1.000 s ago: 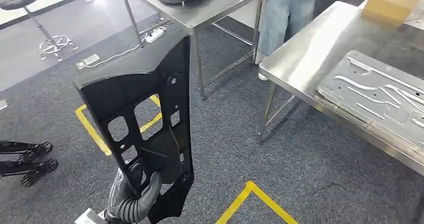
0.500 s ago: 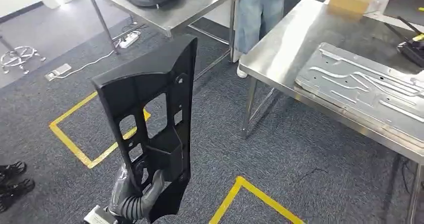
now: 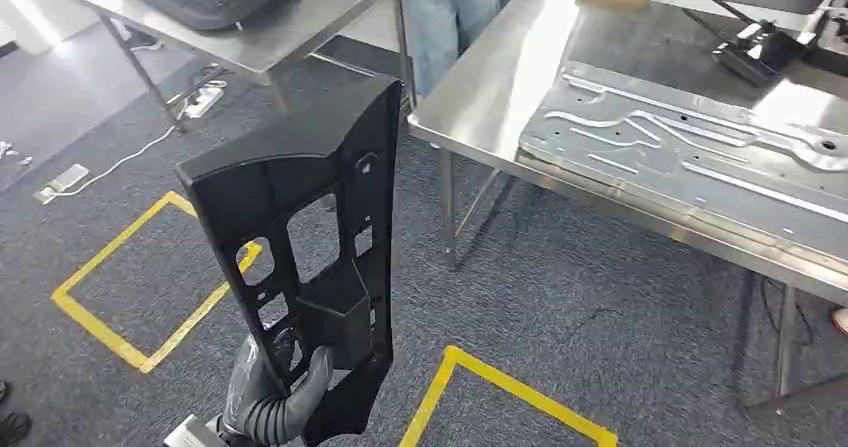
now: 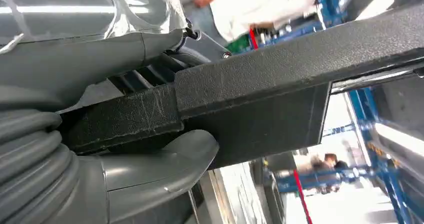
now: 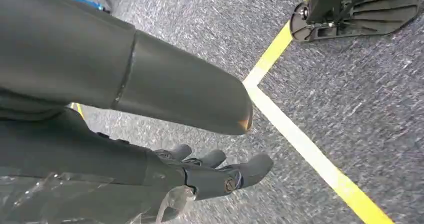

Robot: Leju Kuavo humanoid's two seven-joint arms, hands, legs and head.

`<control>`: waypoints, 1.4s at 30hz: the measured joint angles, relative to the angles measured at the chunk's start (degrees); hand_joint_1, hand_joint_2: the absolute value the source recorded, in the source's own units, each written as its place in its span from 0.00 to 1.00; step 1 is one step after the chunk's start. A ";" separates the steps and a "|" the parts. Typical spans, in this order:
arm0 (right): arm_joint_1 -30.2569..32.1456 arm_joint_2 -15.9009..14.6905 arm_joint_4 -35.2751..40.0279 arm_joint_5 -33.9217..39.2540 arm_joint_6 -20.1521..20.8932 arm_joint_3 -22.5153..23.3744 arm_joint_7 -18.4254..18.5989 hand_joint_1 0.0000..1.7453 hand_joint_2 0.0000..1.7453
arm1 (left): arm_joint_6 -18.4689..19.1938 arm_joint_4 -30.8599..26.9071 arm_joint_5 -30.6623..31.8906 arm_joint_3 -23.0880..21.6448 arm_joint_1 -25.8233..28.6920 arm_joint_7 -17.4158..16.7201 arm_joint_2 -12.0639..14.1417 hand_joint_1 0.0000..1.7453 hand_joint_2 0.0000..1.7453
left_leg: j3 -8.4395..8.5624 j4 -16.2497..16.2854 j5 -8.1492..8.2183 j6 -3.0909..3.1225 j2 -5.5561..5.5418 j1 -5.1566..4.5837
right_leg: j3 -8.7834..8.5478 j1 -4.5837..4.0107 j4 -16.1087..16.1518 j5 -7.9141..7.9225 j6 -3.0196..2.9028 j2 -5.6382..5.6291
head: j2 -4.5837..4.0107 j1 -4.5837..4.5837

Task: Take the parts from the cabinet and place them on the table.

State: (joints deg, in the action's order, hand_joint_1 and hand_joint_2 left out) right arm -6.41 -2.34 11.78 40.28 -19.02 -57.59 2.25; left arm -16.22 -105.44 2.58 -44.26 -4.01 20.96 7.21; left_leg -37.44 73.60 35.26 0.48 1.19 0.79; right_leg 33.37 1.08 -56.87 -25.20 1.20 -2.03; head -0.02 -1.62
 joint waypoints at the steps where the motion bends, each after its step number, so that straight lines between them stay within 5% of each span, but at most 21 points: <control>1: 0.01 0.04 0.00 0.00 -0.20 0.00 -0.18 0.00 0.00 | 0.09 0.39 -0.17 0.00 -0.01 0.28 0.00 1.00 1.00 | -0.15 -0.19 -0.89 0.41 -0.10 -0.20 | 0.03 -0.22 0.00 0.06 -0.10 -0.64 | 0.00 0.00; 3: 0.01 0.13 0.00 -0.04 -0.77 0.00 -0.74 0.00 0.00 | 0.17 0.87 -0.17 0.09 -0.02 0.68 -0.09 1.00 1.00 | 2.78 -7.41 -5.23 1.86 -0.79 -0.91 | 0.05 -0.67 0.06 0.24 -0.34 -2.00 | 0.00 0.02; 5: -0.05 0.68 0.02 -0.18 -1.20 0.00 -1.47 0.00 0.00 | 0.22 0.94 -0.13 0.15 -0.19 0.70 -0.15 1.00 1.00 | 7.48 -17.81 -9.14 4.07 -4.24 -2.12 | 0.08 -0.29 0.11 0.51 -0.58 -2.96 | 0.00 -0.02; 10: 0.40 0.61 0.00 -0.13 -1.81 0.00 -2.14 0.00 0.00 | 0.22 0.94 0.44 0.74 -0.62 0.33 -0.35 1.00 1.00 | 8.22 -20.34 -10.36 3.37 -1.86 -2.07 | 0.55 -0.94 0.31 1.02 0.35 -4.97 | 0.00 0.15; 12: 0.33 0.66 0.00 -0.13 -1.77 -0.02 -2.10 0.00 0.00 | 0.22 0.94 0.59 0.92 -0.75 -0.15 -0.50 1.00 1.00 | 8.25 -20.80 -10.86 3.32 -1.08 -1.71 | 2.05 -0.93 -3.44 -2.42 0.87 -0.16 | 0.00 -0.11; 15: 0.22 0.61 0.00 0.00 -1.62 -0.02 -1.75 0.00 0.00 | 0.22 0.94 0.90 1.05 -0.71 -1.46 -0.72 1.00 1.00 | 8.05 -20.78 -10.89 3.33 0.63 -1.39 | 7.43 -0.17 -16.19 -8.54 1.97 1.21 | 0.00 -0.18; 17: 0.22 0.50 0.00 0.02 -1.59 -0.02 -1.75 0.00 0.00 | 0.22 0.94 1.07 1.03 -0.78 -2.67 -0.89 1.00 1.00 | 8.05 -20.65 -10.84 2.96 1.79 -0.75 | 6.64 0.47 -15.56 -6.92 2.99 1.57 | 0.00 -0.17; 19: 0.22 0.24 0.00 0.07 -1.59 -0.02 -1.86 0.00 0.00 | 0.13 0.85 1.03 1.01 -1.29 -3.59 -1.00 1.00 1.00 | 7.97 -19.79 -10.33 1.88 2.69 0.20 | 1.39 1.44 -6.13 -2.29 4.48 2.89 | 0.00 -0.18; 20: 0.22 0.28 0.00 0.07 -1.59 -0.02 -2.01 0.00 0.00 | 0.09 0.74 1.01 1.01 -1.77 -3.81 -1.07 1.00 1.00 | 7.70 -18.69 -9.71 0.98 2.98 0.23 | -1.04 2.00 -1.57 -0.99 5.39 4.92 | 0.00 -0.20; 21: 0.15 1.18 0.11 0.04 -1.59 -0.02 -2.16 0.00 0.00 | 0.07 0.59 0.83 1.05 -2.29 -4.00 -1.07 1.00 1.00 | 7.05 -17.54 -9.11 0.29 3.22 -0.68 | -0.68 1.61 -1.76 -2.01 5.36 5.45 | 0.00 -0.46; 22: 0.15 0.52 0.02 0.00 -1.70 0.00 -2.38 0.00 0.00 | 0.07 0.41 0.81 1.01 -2.65 -4.11 -1.20 1.00 1.00 | 6.77 -16.79 -8.92 0.29 3.43 -0.18 | -0.17 1.91 -2.03 -1.77 3.44 4.06 | 0.02 -0.26; 25: 0.15 0.48 0.00 0.00 -1.81 0.02 -3.04 0.00 0.00 | 0.37 0.17 0.50 0.81 -3.62 -4.77 -1.22 1.00 1.00 | 6.77 -16.87 -8.93 -0.07 3.89 0.23 | 0.53 1.93 -2.27 -1.47 2.40 2.52 | 0.00 0.28; 26: -0.01 0.44 -0.02 0.04 -2.05 0.02 -3.26 0.00 0.00 | 0.70 0.15 0.46 0.66 -4.36 -5.01 -1.22 1.00 1.00 | 6.71 -16.29 -8.04 -0.29 2.92 0.38 | 0.58 1.71 -2.15 -1.32 1.97 2.10 | 0.00 0.31; 29: -0.09 0.48 0.00 0.20 -2.18 0.04 -3.58 0.00 0.00 | 1.25 0.00 -0.37 0.39 -6.02 -5.94 -1.33 1.00 1.00 | 1.27 -3.38 -1.30 -0.41 0.31 0.42 | 0.90 1.63 -2.15 -0.99 1.37 0.60 | 0.00 0.48; 31: -0.09 0.57 0.00 0.48 -2.18 0.04 -3.61 0.00 0.00 | 1.53 0.02 -1.73 0.13 -6.34 -6.73 -1.33 1.00 1.00 | -1.60 2.31 -0.27 -0.01 0.04 0.27 | 1.15 1.20 -2.15 -0.76 1.00 -0.80 | 0.00 0.52; 32: -0.07 0.59 0.00 0.52 -2.18 0.04 -3.58 0.00 0.00 | 1.73 0.02 -2.45 -0.15 -6.60 -6.95 -1.33 1.00 1.00 | -1.23 1.27 -1.39 0.51 -0.18 -0.03 | 1.20 0.96 -2.14 -0.69 0.90 -1.52 | 0.00 0.55; 34: -0.06 0.61 0.00 0.72 -2.21 0.04 -3.54 0.00 0.00 | 1.95 0.02 -3.36 -0.50 -7.38 -6.95 -1.33 1.00 1.00 | 2.83 -7.84 -6.36 2.66 -1.34 -0.90 | 1.23 0.32 -2.01 -0.42 0.62 -2.98 | 0.00 0.55; 36: -0.13 1.24 0.00 1.03 -2.21 0.04 -3.50 0.00 0.00 | 1.97 0.02 -3.61 -0.68 -8.11 -6.95 -1.36 1.00 1.00 | 6.52 -15.80 -8.25 5.24 -5.15 -1.81 | 1.37 0.25 -1.95 -0.07 0.68 -3.94 | 0.00 0.46; 40: 0.25 0.94 0.00 1.03 -2.21 0.07 -2.76 0.00 0.00 | 2.16 0.02 -4.26 -1.00 -8.86 -6.87 -1.59 1.00 1.00 | 6.67 -17.22 -9.12 4.04 -3.03 -2.12 | 1.83 0.40 -1.16 0.75 1.74 -5.82 | 0.00 0.63; 41: 0.29 0.70 -0.02 1.11 -2.29 0.07 -2.58 0.00 0.00 | 2.17 0.02 -4.52 -1.09 -8.96 -6.76 -1.79 1.00 1.00 | 6.84 -18.31 -9.82 3.50 -2.16 -1.16 | 2.00 0.38 -1.46 0.58 1.73 -5.31 | 0.00 0.63; 42: 0.22 0.72 -0.02 1.20 -2.43 0.07 -2.51 0.00 0.00 | 2.19 0.02 -4.76 -1.20 -9.14 -6.71 -1.90 1.00 1.00 | 6.86 -18.60 -10.06 3.38 -1.85 -1.37 | 2.92 0.09 -3.21 -1.04 1.82 -2.24 | 0.00 0.50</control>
State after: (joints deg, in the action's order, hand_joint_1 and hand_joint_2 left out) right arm -6.19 -1.62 11.76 41.48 -21.44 -57.53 -0.26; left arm -14.03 -105.42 -2.19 -45.46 -13.15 14.25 5.31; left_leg -30.58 55.00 25.20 3.86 -0.66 -0.58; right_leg 36.29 1.16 -60.08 -26.24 3.02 -4.27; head -0.02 -1.12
